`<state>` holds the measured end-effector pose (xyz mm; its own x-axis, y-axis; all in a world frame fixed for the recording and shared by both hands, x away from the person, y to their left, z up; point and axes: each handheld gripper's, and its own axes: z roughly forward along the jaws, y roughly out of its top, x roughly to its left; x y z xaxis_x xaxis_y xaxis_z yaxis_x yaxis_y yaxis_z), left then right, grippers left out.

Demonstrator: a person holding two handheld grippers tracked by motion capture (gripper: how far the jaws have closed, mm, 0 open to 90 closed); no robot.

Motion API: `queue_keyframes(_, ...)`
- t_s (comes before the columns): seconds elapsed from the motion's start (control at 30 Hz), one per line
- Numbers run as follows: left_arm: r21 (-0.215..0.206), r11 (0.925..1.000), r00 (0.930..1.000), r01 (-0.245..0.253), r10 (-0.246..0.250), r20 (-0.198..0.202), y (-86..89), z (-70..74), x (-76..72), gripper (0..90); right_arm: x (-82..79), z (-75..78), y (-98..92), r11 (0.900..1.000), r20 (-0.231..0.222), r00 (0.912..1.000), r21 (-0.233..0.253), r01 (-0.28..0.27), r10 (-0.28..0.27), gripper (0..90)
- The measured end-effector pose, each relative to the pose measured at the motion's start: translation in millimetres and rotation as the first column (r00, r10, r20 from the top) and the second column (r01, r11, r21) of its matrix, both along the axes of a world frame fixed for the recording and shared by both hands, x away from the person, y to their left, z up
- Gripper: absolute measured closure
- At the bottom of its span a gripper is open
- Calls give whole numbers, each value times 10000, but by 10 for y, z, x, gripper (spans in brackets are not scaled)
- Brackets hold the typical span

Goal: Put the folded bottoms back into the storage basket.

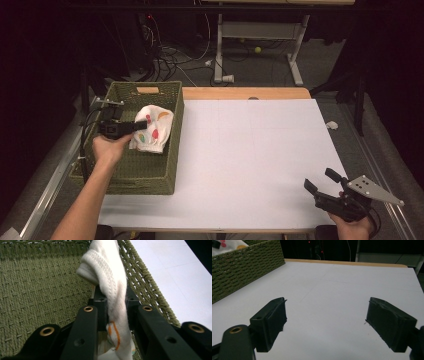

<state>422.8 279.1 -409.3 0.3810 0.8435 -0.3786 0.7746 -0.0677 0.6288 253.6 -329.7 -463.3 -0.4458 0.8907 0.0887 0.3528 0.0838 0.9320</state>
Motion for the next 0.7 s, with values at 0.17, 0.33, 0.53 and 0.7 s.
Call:
queue_keyframes(0.17,134,9999,9999,-56,58,-147,-6,-51,51,755,0,0,0,10000,-8,10000,-2,-1,1,169)
queue_keyframes(0.33,283,9994,9993,-218,226,-287,2,-102,96,754,0,0,0,10000,-4,10000,-4,-4,4,169)
queue_keyframes(0.53,657,9972,9983,-347,376,-437,23,-161,135,753,3,0,3,10000,-9,10000,-35,-26,26,169)
queue_keyframes(0.7,875,9950,9970,-478,529,-565,47,-220,155,750,4,0,8,10000,-21,10000,-42,-52,52,169)
